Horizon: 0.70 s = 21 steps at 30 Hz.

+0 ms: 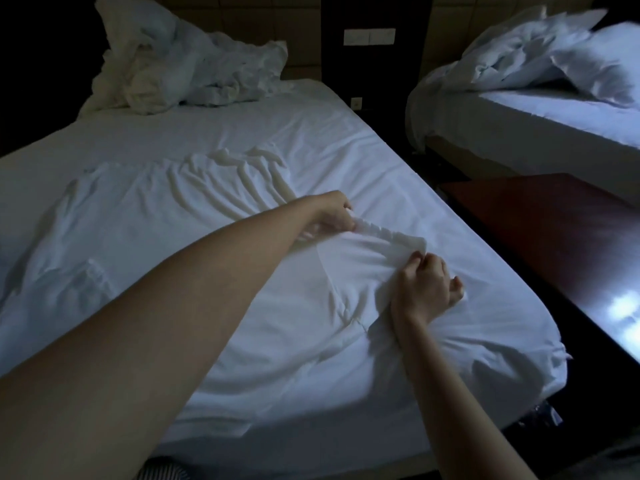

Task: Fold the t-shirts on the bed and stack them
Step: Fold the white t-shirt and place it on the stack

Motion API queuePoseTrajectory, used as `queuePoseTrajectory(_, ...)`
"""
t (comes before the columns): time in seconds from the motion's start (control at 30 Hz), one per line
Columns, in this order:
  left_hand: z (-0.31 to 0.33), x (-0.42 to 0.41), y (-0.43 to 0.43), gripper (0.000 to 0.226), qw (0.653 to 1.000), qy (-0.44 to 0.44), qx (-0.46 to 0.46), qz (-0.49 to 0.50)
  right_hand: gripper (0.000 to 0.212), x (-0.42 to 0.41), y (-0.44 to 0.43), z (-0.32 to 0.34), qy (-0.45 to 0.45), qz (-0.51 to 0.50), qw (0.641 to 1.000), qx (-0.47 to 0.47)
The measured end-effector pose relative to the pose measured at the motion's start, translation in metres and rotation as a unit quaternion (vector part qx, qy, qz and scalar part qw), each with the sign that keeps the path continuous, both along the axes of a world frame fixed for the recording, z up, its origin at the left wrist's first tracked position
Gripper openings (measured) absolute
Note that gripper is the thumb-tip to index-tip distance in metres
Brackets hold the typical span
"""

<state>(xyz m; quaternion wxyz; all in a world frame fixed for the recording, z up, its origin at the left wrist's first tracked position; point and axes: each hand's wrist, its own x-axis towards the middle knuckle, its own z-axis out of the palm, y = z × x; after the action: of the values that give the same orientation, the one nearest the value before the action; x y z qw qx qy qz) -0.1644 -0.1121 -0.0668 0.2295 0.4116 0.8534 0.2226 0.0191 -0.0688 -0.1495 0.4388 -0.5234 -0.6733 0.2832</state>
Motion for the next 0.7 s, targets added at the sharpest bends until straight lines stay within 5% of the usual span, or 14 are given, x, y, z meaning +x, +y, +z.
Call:
queuePoseTrajectory(0.27, 0.011, -0.009, 0.011, 0.011, 0.996, 0.02, -0.041, -0.08, 0.035, -0.001, 0.0, -0.003, 0.024, -0.009, 1.0, 0.005)
queuePoseTrajectory(0.4, 0.019, -0.007, -0.002, 0.017, 0.994, 0.013, -0.018, -0.109, 0.023, 0.001, -0.002, 0.001, 0.036, -0.005, 0.999, 0.013)
queuePoseTrajectory(0.7, 0.056, -0.014, -0.064, 0.018, 0.993, 0.074, 0.031, -0.082, 0.025, -0.008, -0.059, 0.048, 0.055, 0.124, 0.954, 0.267)
